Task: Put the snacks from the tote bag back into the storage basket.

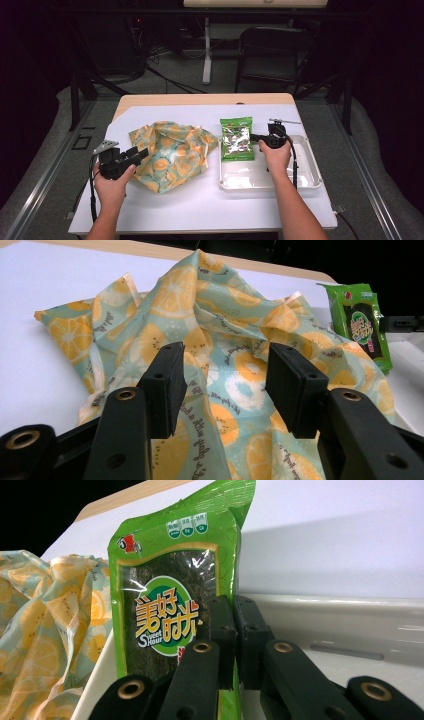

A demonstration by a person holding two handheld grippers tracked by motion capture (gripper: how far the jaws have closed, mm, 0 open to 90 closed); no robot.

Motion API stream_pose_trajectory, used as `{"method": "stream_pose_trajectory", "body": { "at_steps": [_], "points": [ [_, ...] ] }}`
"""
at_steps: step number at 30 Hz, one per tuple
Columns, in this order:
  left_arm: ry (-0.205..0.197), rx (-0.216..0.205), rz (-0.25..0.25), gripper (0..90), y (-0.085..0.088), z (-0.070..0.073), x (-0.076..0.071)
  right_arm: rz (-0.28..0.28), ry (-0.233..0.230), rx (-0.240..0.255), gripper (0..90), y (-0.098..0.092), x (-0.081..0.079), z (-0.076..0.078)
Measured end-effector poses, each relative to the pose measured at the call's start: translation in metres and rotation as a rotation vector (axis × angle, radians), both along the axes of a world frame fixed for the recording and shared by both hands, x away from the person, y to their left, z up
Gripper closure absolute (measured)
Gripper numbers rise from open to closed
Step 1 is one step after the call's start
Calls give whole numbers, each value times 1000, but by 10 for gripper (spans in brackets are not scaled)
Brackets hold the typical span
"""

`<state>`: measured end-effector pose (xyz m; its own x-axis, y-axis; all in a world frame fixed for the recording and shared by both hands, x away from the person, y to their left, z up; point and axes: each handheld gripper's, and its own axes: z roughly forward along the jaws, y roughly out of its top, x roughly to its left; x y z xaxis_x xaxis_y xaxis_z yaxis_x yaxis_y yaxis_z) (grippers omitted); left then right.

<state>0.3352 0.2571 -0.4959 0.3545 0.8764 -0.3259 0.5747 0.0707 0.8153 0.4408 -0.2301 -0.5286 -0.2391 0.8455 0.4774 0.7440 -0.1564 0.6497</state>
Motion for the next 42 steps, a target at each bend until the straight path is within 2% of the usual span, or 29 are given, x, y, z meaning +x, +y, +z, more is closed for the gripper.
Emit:
{"method": "stream_pose_trajectory", "body": {
  "at_steps": [8, 21, 29, 38, 42],
  "points": [
    [-3, -11, 12, 494, 2, 0, -1, 10, -5, -17, 813, 2, -1, 0],
    [-8, -10, 19, 485, 5, 0, -2, 8, -38, -58, 626, 8, -5, 3],
    [-14, -3, 23, 477, 6, 0, -4, 8, -59, -75, 572, 10, -8, 7],
    [-14, -1, 29, 472, 8, 0, -4, 23, -92, -129, 491, 10, -8, 7],
    [-11, -4, 32, 470, 9, -1, -5, 23, -99, -132, 472, 9, -8, 8]
  ]
}}
